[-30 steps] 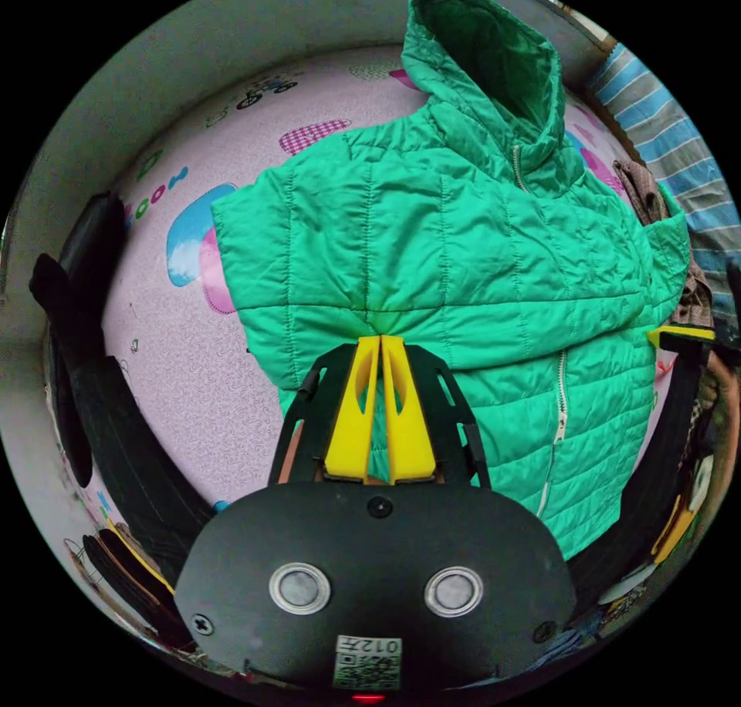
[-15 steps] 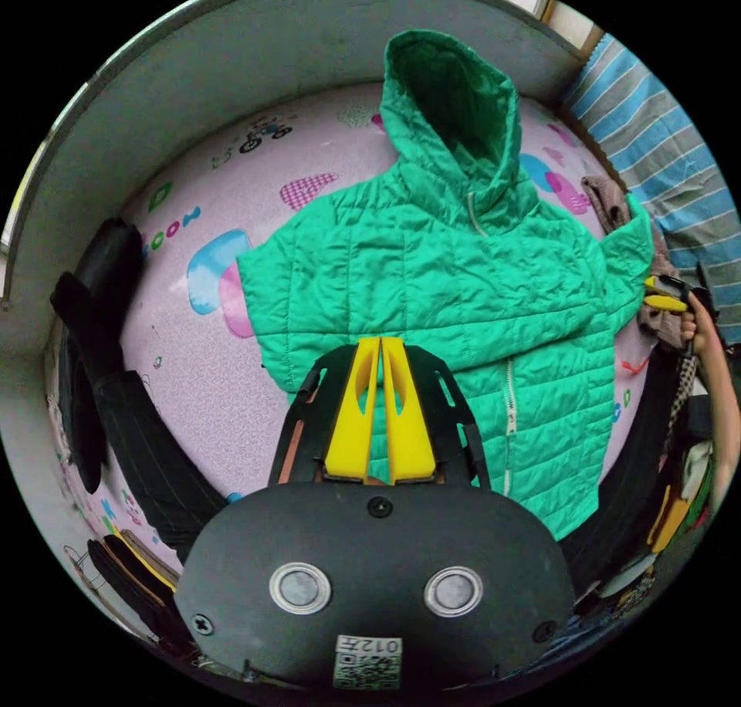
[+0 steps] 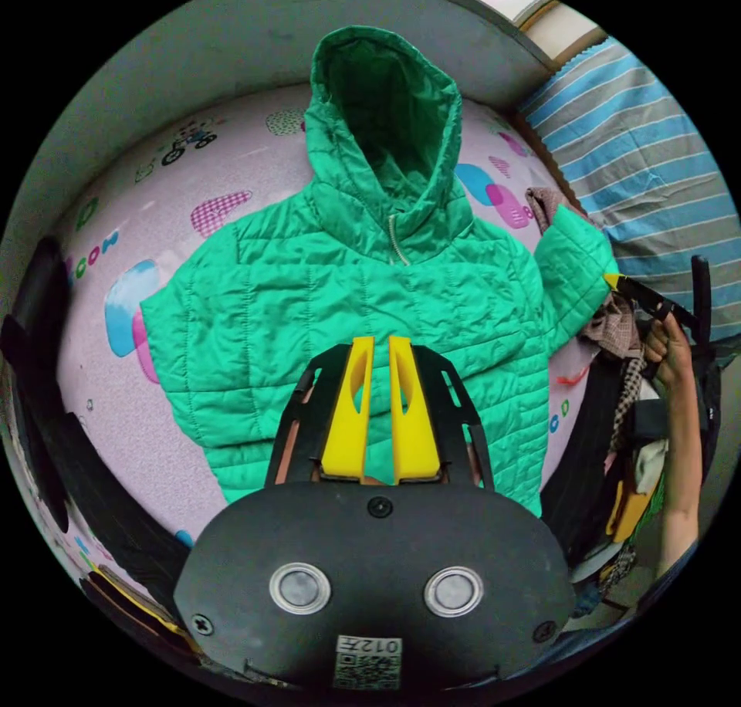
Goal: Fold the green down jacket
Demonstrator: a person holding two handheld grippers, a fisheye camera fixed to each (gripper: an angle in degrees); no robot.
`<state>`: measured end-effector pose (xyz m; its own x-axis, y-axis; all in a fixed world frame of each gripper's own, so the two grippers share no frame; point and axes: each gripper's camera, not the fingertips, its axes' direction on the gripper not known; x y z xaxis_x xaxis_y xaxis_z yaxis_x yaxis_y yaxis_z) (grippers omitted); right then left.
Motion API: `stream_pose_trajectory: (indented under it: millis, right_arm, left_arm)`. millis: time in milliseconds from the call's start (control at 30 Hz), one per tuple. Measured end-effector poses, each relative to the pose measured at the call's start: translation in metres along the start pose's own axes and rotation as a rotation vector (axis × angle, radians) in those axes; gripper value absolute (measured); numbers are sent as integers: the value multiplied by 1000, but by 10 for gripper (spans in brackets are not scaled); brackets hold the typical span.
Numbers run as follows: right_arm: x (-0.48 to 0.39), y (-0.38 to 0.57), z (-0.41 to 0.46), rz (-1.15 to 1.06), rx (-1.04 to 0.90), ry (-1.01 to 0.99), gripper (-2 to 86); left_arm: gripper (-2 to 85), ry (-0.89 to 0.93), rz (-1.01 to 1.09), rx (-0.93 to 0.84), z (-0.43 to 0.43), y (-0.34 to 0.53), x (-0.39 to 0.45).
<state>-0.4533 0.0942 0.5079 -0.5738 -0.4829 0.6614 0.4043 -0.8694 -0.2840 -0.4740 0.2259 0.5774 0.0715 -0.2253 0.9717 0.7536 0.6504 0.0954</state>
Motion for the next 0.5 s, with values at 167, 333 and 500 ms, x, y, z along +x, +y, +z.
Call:
stream_pose_trajectory:
  millis: [167, 333, 500]
  right_arm:
    - [-104, 8, 45, -234, -95, 188, -9]
    - [-192, 38, 115, -472, -192, 430, -9]
    - [-230, 72, 161, -642, -209, 676, -2]
  left_arm:
    - [18, 73, -32, 2, -5, 2, -11]
    - [19, 99, -38, 5, -10, 8, -16]
    - [18, 88, 38, 11, -14, 0, 2]
